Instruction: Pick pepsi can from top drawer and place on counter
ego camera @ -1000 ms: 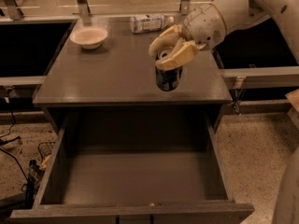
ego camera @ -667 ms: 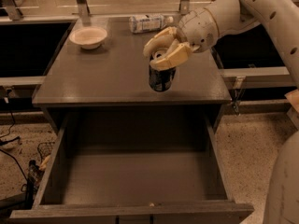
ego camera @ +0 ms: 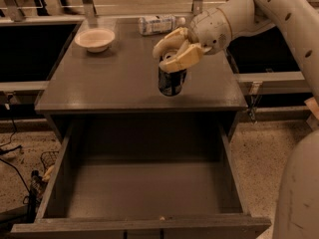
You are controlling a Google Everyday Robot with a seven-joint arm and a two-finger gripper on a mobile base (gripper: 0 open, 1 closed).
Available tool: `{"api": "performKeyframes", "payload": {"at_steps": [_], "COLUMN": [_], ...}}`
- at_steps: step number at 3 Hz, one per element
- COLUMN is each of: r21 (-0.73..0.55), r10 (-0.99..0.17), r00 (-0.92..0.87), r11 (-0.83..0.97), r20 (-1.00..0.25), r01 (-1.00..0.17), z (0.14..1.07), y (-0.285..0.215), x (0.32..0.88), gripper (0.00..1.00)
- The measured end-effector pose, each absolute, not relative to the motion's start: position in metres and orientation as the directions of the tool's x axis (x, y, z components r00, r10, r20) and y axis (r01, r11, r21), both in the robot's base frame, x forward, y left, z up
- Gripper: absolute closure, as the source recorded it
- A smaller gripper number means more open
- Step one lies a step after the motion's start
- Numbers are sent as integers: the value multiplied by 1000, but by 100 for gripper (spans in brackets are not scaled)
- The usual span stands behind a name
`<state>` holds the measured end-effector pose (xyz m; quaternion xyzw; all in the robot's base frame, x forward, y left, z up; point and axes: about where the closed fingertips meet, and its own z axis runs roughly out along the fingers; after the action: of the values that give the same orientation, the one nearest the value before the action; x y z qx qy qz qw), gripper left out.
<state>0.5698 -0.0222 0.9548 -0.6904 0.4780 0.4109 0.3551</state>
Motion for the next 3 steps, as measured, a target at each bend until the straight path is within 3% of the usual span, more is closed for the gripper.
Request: {"api": "performKeyframes", "payload": {"at_steps": [1,3], "r21": [-55,-19], "r10": [-386,-413], "r00": [167,145], "r11": [-284,-293], "r20": [-907,-899], "r01": [-957,-956], "z": [947,942], "y": [-3,6], "x": [601,606], "gripper": [100,100]}}
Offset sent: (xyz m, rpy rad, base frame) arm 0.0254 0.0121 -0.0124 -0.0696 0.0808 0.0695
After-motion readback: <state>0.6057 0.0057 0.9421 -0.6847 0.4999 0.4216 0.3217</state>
